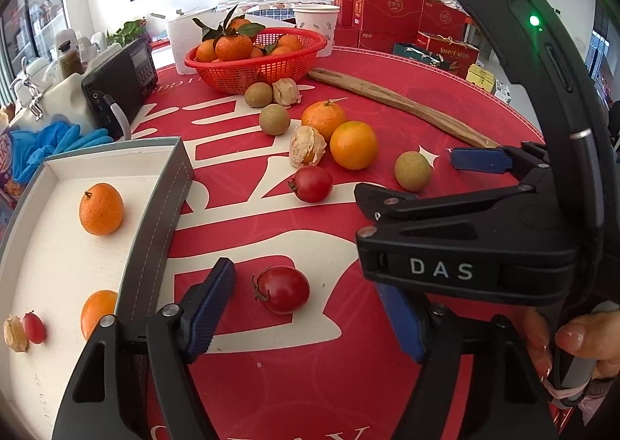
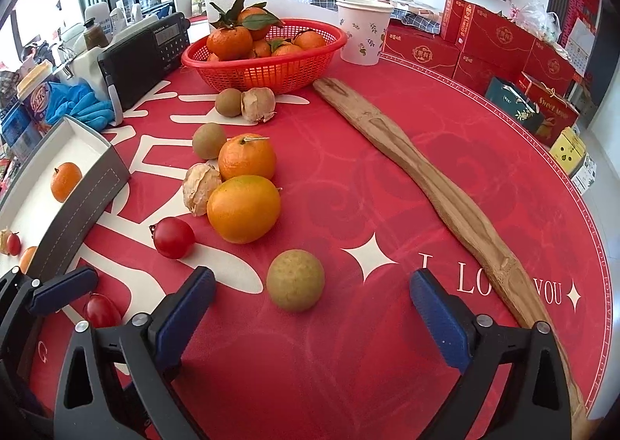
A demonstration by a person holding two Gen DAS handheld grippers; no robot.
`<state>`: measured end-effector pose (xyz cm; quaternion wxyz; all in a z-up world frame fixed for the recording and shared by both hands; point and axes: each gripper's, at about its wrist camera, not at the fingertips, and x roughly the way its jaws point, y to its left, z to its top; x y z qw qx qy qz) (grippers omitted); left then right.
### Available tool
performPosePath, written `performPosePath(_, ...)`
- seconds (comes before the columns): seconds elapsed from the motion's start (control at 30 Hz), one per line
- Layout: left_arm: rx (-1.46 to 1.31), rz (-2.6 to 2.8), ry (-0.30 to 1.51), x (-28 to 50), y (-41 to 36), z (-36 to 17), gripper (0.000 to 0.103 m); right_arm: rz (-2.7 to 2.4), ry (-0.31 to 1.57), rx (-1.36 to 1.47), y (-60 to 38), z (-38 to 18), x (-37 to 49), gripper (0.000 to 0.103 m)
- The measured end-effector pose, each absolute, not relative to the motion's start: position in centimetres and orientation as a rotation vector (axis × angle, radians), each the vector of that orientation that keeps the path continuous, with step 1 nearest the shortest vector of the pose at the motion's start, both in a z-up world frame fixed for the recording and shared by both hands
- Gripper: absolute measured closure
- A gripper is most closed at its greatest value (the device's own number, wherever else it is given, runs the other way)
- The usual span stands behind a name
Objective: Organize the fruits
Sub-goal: 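Grasp the red tomato with the left tool while the right tool grasps a brown kiwi, then carry the tomato and kiwi over the white tray with both tools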
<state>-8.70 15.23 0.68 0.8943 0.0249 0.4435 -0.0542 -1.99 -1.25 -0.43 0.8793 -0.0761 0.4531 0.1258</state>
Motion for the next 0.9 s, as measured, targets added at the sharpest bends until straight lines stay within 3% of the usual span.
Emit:
performPosePath(0.03, 0.054, -0.115, 0.916, -8.8, 15.1, 0.8, 0.040, 0.268, 0.930, -0.159, -1.2, -0.1, -2.2, 0.028)
performPosePath(0.1, 0.062, -0.124, 0.906, -9.0, 14.9, 1.0, 0.070, 0.278, 0.916, -0.160, -1.1, 0.2, -2.5, 0.068)
performPosePath(0.13, 0.068, -0.125, 0.901, -9.1, 14.7, 1.0, 0.079, 0.279, 0.911, -0.155, -1.2, 0.3, -2.6, 0.076)
performPosePath(0.57, 0.002, -0.089, 0.702, -12.0, 16.4, 4.7, 0.080, 0.360, 0.844, 0.050, -4.6, 1.8, -3.9, 0.076)
performPosePath(0.9, -0.091, 0.005, 0.673, -12.1, 20.3, 5.3, 0.080, 0.408, 0.868, 0.110, -4.4, 1.4, -3.9, 0.076)
